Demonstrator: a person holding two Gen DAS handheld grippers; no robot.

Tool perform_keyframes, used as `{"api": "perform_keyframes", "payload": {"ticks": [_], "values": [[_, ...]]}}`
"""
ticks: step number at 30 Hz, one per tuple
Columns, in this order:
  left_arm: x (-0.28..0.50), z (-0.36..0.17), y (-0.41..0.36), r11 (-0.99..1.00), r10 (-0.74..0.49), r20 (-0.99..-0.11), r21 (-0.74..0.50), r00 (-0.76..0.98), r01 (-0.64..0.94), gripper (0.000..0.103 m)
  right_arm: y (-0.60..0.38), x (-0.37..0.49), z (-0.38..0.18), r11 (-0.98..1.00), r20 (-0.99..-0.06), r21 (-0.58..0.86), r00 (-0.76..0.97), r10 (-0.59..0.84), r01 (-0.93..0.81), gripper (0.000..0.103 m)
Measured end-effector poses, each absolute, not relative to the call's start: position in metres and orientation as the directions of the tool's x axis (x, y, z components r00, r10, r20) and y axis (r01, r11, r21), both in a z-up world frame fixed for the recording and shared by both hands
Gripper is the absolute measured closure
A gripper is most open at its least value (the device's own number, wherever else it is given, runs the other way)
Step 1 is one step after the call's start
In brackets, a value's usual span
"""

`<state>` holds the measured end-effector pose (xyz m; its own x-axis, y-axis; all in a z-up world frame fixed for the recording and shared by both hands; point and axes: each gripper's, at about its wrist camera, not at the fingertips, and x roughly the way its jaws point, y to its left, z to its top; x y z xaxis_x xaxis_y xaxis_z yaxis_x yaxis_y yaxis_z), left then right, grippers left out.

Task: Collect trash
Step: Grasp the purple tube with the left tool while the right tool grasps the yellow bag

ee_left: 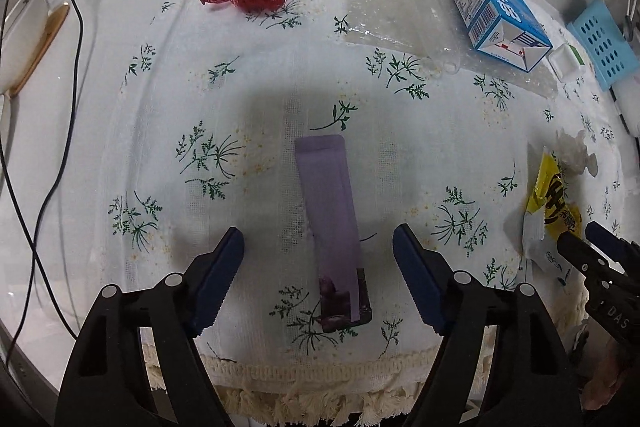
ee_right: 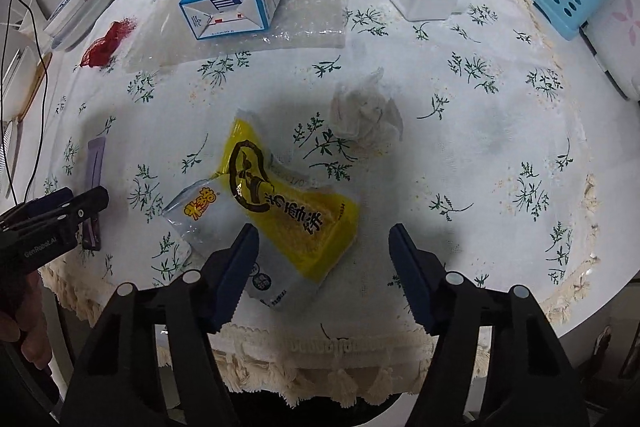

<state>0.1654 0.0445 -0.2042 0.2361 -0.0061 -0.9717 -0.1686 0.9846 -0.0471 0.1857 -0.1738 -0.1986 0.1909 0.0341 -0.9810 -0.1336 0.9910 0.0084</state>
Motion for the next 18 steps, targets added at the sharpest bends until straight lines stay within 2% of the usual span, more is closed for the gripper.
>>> {"api": "perform_keyframes", "payload": {"ticks": [4, 10, 14, 18], "values": [[0.168, -0.205, 0.046, 0.983, 0.020, -0.973, -0.022, 0.228, -0.180, 0.039, -0.175, 0.189, -0.203, 0.993, -0.984, 0.027, 0.171, 0.046, -0.112, 0.054], [0.168, -0.201, 0.053, 0.980, 0.052, -0.978, 0.012, 0.201, -0.198, 0.064, -0.170, 0.190, -0.206, 0.994, -0.987, 0.015, 0.158, 0.033, -0.111, 0.070], [0.162, -0.200, 0.061, 0.978, 0.042, -0.980, 0.000, 0.196, -0.211, 0.082, -0.172, 0.190, -0.205, 0.995, -0.987, 0.014, 0.161, 0.031, -0.103, 0.077], [0.154, -0.201, 0.071, 0.977, 0.021, -0.977, -0.024, 0.211, -0.212, 0.084, -0.176, 0.191, -0.204, 0.996, -0.986, 0.026, 0.162, 0.040, -0.088, 0.080]]}}
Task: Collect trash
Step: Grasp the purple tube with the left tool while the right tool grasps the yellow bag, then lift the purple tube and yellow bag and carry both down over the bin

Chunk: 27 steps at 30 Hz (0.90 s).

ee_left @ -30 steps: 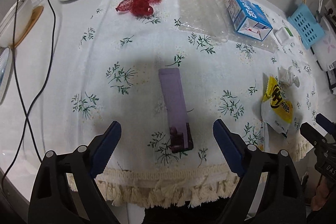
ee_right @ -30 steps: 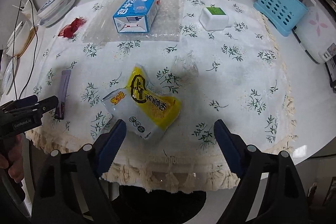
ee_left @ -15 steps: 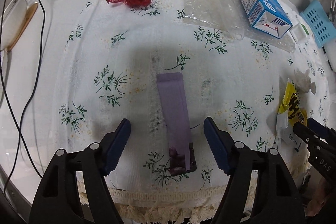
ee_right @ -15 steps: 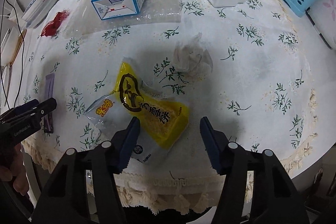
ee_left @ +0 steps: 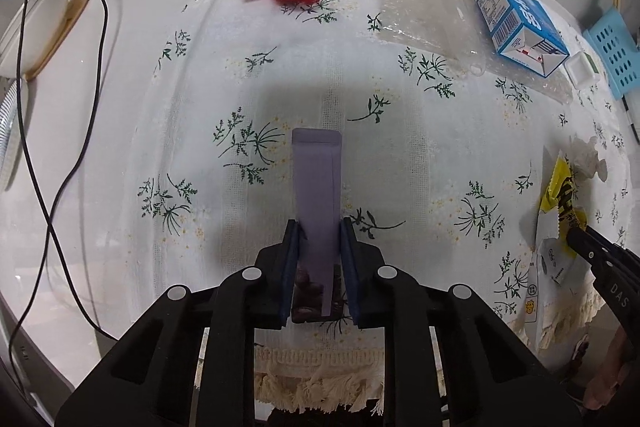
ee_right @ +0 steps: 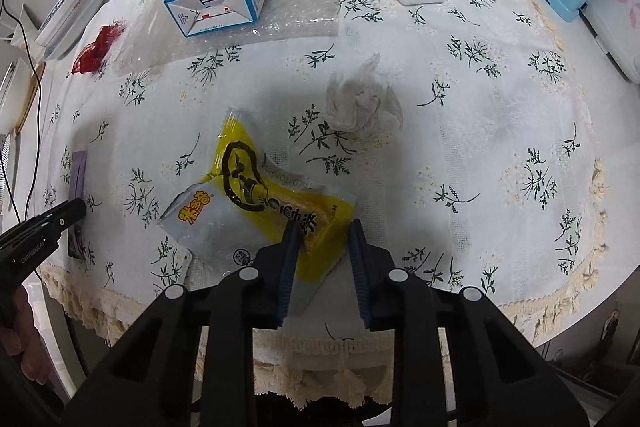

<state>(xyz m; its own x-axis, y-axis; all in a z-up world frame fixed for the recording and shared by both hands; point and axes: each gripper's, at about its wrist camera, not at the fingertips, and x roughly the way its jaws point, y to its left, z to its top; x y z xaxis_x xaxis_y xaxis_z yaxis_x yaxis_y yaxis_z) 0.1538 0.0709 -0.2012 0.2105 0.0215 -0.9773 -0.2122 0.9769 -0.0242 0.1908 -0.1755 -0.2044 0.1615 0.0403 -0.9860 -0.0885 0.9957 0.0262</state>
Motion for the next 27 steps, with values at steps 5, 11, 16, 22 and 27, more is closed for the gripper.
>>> {"api": "perform_keyframes", "payload": {"ticks": [5, 11, 16, 22, 27], "values": [[0.146, -0.196, 0.077, 0.977, -0.009, -0.971, -0.060, 0.238, -0.205, 0.086, -0.179, 0.189, -0.196, 0.996, -0.982, 0.034, 0.184, 0.048, -0.082, 0.083], [0.137, -0.185, 0.087, 0.976, -0.031, -0.963, -0.087, 0.269, -0.200, 0.086, -0.181, 0.182, -0.185, 0.996, -0.975, 0.044, 0.216, 0.059, -0.073, 0.083], [0.131, -0.170, 0.083, 0.976, -0.050, -0.953, -0.110, 0.298, -0.188, 0.086, -0.180, 0.177, -0.173, 0.996, -0.966, 0.059, 0.249, 0.074, -0.069, 0.083], [0.126, -0.149, 0.071, 0.976, -0.072, -0.938, -0.136, 0.338, -0.168, 0.086, -0.180, 0.171, -0.159, 0.995, -0.955, 0.074, 0.282, 0.090, -0.067, 0.083], [0.118, -0.136, 0.064, 0.977, -0.077, -0.929, -0.143, 0.361, -0.159, 0.086, -0.181, 0.163, -0.147, 0.994, -0.946, 0.082, 0.309, 0.099, -0.070, 0.083]]}}
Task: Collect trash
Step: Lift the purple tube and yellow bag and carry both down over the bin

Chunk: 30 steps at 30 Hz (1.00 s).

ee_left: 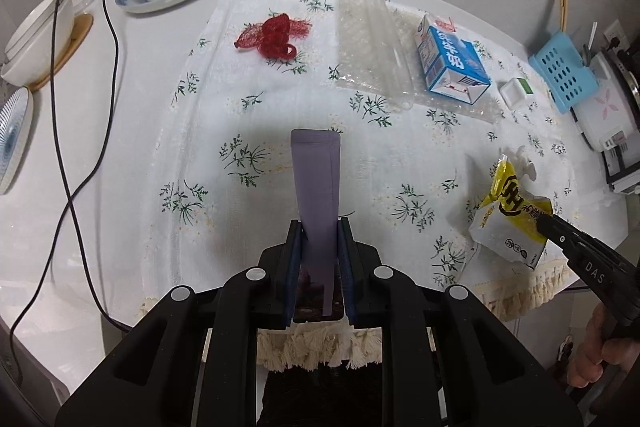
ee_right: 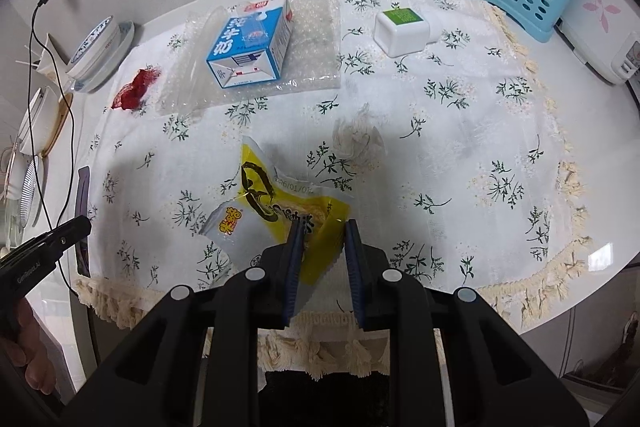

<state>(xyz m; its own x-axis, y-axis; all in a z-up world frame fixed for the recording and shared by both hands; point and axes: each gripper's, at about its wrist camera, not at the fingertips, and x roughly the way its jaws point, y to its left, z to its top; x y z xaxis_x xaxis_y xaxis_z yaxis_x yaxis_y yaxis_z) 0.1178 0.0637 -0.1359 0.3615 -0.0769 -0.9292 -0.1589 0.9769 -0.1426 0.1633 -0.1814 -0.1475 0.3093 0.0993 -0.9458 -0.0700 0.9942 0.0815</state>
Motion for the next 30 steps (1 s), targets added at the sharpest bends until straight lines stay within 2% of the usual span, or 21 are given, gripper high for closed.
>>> {"api": "perform_keyframes", "payload": {"ticks": [30], "values": [[0.059, -0.088, -0.002, 0.985, -0.126, -0.890, -0.166, 0.438, -0.054, 0.086, -0.206, 0.102, -0.076, 0.987, -0.881, 0.111, 0.448, 0.150, -0.112, 0.088]]}}
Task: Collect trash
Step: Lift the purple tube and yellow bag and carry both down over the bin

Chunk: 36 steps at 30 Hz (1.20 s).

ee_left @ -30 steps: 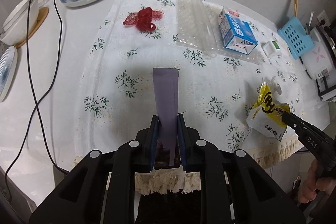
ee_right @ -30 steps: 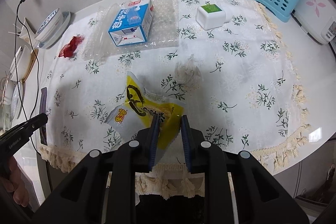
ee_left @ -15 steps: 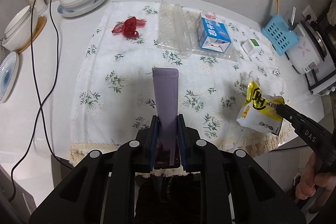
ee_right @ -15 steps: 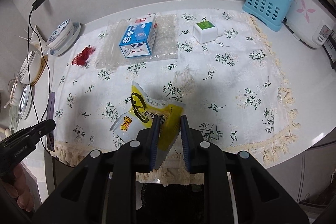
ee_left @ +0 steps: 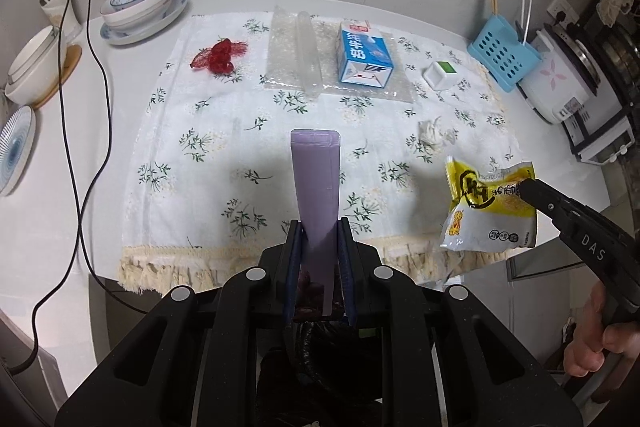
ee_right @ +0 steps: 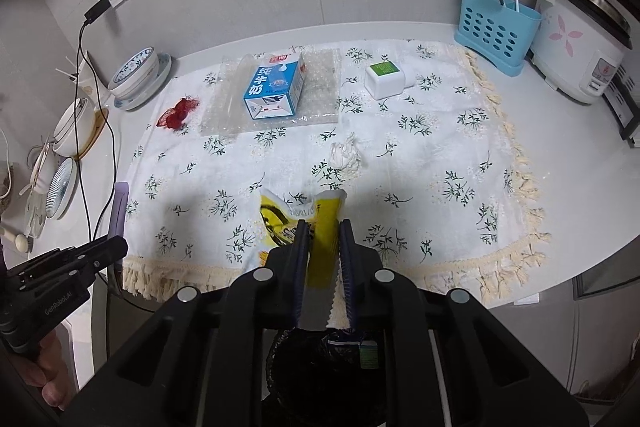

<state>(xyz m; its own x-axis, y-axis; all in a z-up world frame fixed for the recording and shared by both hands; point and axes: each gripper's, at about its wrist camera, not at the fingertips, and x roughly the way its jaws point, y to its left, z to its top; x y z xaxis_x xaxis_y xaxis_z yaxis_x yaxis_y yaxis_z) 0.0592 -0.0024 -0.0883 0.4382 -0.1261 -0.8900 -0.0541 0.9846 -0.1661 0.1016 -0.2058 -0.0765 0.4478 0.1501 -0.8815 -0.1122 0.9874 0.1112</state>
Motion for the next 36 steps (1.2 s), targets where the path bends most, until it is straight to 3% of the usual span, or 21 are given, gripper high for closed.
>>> {"api": "perform_keyframes", "payload": {"ticks": [16, 36], "values": [[0.032, -0.094, -0.009, 0.985, -0.116, -0.891, -0.160, 0.439, -0.066, 0.086, -0.226, 0.082, -0.080, 0.988, -0.883, 0.118, 0.443, 0.151, -0.102, 0.092], [-0.027, -0.092, -0.048, 0.973, -0.222, -0.875, -0.229, 0.430, 0.036, 0.086, -0.243, 0.013, -0.051, 0.980, -0.855, 0.142, 0.481, 0.191, -0.137, 0.094]]}}
